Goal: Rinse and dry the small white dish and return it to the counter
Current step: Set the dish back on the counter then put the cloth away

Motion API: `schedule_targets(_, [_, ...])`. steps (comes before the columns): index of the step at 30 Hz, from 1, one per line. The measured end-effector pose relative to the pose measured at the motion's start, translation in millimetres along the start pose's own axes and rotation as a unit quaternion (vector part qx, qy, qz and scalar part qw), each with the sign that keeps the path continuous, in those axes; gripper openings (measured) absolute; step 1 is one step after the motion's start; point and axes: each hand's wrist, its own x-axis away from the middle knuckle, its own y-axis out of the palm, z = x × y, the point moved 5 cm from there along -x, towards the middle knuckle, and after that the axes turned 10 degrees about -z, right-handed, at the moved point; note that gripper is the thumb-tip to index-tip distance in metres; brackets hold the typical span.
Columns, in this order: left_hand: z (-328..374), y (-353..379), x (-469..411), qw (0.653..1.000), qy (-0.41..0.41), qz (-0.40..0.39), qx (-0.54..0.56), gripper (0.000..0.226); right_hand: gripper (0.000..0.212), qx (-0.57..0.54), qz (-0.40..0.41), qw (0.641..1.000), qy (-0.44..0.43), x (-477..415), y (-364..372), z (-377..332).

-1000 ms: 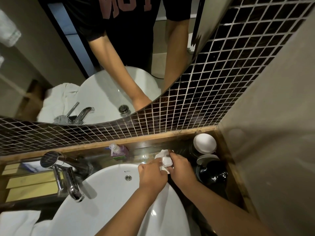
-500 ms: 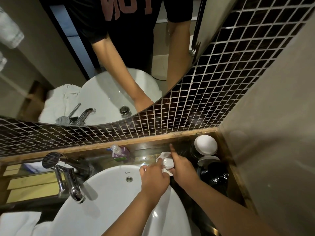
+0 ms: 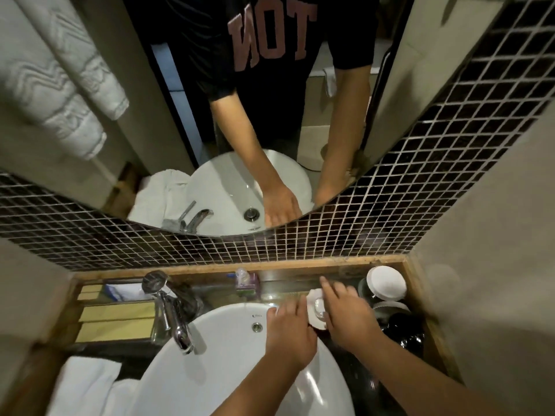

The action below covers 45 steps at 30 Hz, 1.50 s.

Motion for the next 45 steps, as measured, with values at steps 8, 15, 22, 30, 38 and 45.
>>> schedule_targets(8, [-66.5,-25.4,82.8,0.996,-0.018,0.001,-0.089,0.063,0.064,0.027,-0.008,0.999,-0.032,35.7,11.9,-78.6])
schedule_targets(15, [-180.6,23.6,180.4,0.988,-0.125,-0.031,-0.082,0.07,0.072,0.184,-0.103,0.953,-0.219,67.7,77.4,-211.3])
schedule_targets(22, [-271.2,5.1,280.1,0.956,-0.274,0.099,-0.036,0.067,0.056,0.241,-0.055,0.896,-0.37,82.7,72.4,-372.7])
schedule_targets(30, [-328.5,55.3,324.1,0.939,-0.339,0.009,0.053,0.087,0.049,0.093,-0.158,0.946,-0.267,35.3,112.9,-463.7])
schedule_targets(38, [-336.1,78.7,310.6,0.944,-0.322,0.053,0.044,0.071,0.063,0.061,-0.098,0.952,-0.285,22.3,136.5,-454.5])
schedule_targets(45, [-335.9,42.7,315.1,0.939,-0.273,0.196,0.075,0.056,0.032,0.001,-0.095,0.922,-0.376,20.7,106.3,-475.4])
